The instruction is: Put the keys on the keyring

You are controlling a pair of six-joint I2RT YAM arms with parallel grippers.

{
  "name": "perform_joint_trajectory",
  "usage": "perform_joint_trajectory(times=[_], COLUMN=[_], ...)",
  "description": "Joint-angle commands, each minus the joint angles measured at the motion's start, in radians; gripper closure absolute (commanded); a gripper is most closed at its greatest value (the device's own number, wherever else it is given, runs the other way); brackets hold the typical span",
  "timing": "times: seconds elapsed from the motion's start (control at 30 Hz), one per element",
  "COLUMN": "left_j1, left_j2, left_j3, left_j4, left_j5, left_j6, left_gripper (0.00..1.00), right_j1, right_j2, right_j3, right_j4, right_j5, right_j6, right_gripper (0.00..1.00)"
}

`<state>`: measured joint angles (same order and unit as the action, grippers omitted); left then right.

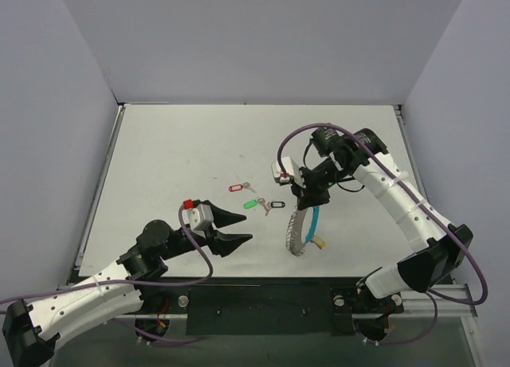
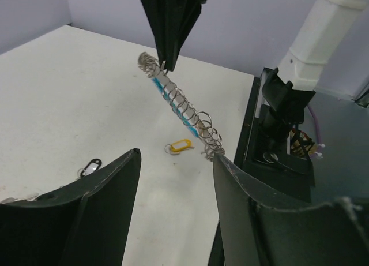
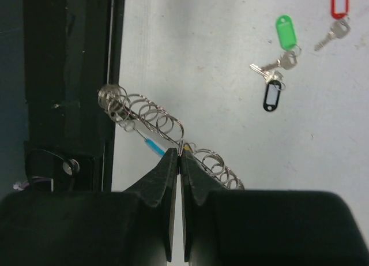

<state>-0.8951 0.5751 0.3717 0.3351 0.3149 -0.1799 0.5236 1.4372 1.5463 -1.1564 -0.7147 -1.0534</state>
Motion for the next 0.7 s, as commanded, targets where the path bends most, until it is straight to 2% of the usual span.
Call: perform_joint_trajectory(times=[0.0, 0.23, 0.67], left_j1=[-0.125, -0.188, -0.225], left_j2=[0.025, 0.157, 0.318], left_j3=[-0.048, -0.119, -0.14], left_j4=[0.183, 0.389, 0.587], left_j5=[-0.118, -0.198, -0.263], left_j6=[0.005, -0.013, -0.058], left_gripper=[0.37, 0.38, 0.45], right_j1=[0.067, 0.122, 0.184], right_j2=[0.028, 0.054, 0.097], right_j3=[-0.028, -0.04, -0.018], right_j4=[-0.048, -0.055, -0.066], right_j5=[-0.12, -0.193, -0.223], right_j6=[-0.062, -0.069, -0.071], right_gripper=[1.0, 1.0, 1.0])
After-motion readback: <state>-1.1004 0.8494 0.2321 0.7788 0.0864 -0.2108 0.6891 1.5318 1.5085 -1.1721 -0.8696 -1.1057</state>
